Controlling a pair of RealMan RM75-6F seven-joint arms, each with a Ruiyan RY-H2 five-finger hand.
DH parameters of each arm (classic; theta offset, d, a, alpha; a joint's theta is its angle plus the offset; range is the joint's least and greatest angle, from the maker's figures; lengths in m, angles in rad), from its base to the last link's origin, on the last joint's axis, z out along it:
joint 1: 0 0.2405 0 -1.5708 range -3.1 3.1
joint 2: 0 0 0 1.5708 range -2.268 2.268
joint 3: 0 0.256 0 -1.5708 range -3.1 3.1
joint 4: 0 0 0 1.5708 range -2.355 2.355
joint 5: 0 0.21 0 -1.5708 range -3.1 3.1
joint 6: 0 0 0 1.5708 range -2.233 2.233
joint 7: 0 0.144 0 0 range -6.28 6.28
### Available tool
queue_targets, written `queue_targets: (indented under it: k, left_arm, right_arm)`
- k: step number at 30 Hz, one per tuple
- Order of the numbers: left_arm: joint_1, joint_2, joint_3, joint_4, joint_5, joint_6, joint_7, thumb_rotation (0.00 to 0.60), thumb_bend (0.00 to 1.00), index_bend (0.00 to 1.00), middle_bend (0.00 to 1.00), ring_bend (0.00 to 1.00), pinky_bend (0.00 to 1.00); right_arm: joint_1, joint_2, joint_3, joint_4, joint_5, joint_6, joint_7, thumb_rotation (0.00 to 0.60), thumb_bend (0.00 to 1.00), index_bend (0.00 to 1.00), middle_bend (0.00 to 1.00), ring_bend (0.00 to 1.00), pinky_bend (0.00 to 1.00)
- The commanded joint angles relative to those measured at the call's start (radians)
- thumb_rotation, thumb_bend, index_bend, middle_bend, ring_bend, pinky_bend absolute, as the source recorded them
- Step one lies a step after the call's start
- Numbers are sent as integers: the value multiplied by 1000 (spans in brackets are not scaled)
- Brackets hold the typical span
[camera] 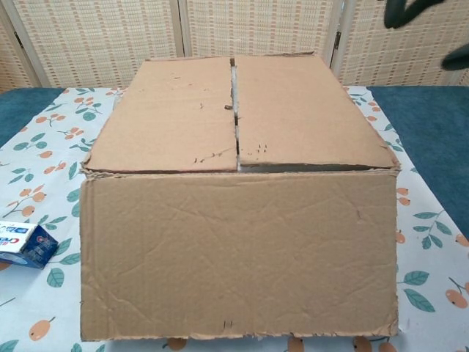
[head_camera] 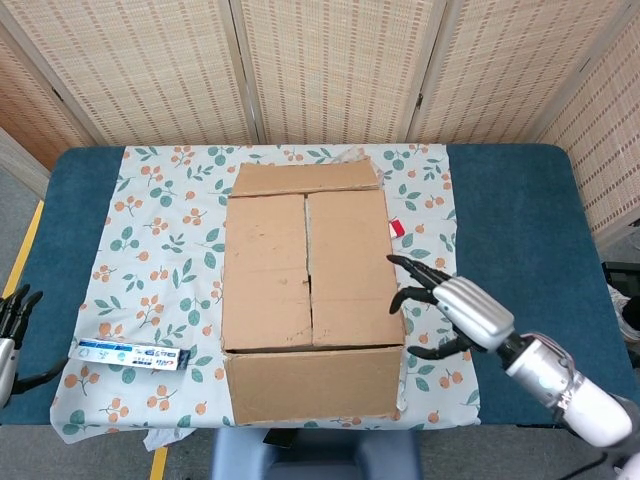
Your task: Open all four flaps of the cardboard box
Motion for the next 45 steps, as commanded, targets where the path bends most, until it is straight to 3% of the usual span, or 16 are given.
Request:
queue_targets:
  k: [1, 4, 7, 13, 18, 25, 32, 45]
  left_arm:
    - [7, 7, 4, 15, 5, 8, -41, 600, 247, 0, 0, 0, 0]
    - [12, 12, 5, 26, 4, 11, -75, 600, 250, 0, 0, 0, 0]
    - [18, 15, 6, 36, 7, 20, -105, 600, 252, 0, 0, 0, 0]
    - [27, 22, 6, 50, 15, 40, -148, 600, 254, 0, 0, 0, 0]
    - [33, 25, 3, 58, 15, 51, -174, 600, 256, 0, 0, 0, 0]
    - [34, 24, 2, 65, 16, 53, -190, 600, 257, 0, 0, 0, 0]
    - [34, 25, -2, 66, 13, 53, -194, 600, 334, 0, 0, 0, 0]
    - [39, 25, -8, 79, 11, 65, -222, 600, 337, 0, 0, 0, 0]
  right_arm:
    - [183, -157, 168, 27, 271, -168, -385, 572, 259, 482, 0, 2, 21]
    - [248, -237, 189, 61, 385, -188, -547, 500, 260, 536, 0, 0, 0]
    - [298, -311, 198, 92, 467, -193, -658, 469, 260, 571, 0, 0, 0]
    - [373, -450, 185, 188, 553, -193, -829, 429, 260, 574, 0, 0, 0]
    - [423, -504, 159, 246, 609, -198, -964, 339, 260, 574, 0, 0, 0]
    - [441, -550, 159, 288, 633, -198, -989, 298, 260, 574, 0, 0, 0]
    - [461, -578, 154, 329, 658, -216, -1007, 290, 260, 574, 0, 0, 0]
    - [486, -634, 150, 406, 671, -260, -992, 285, 260, 574, 0, 0, 0]
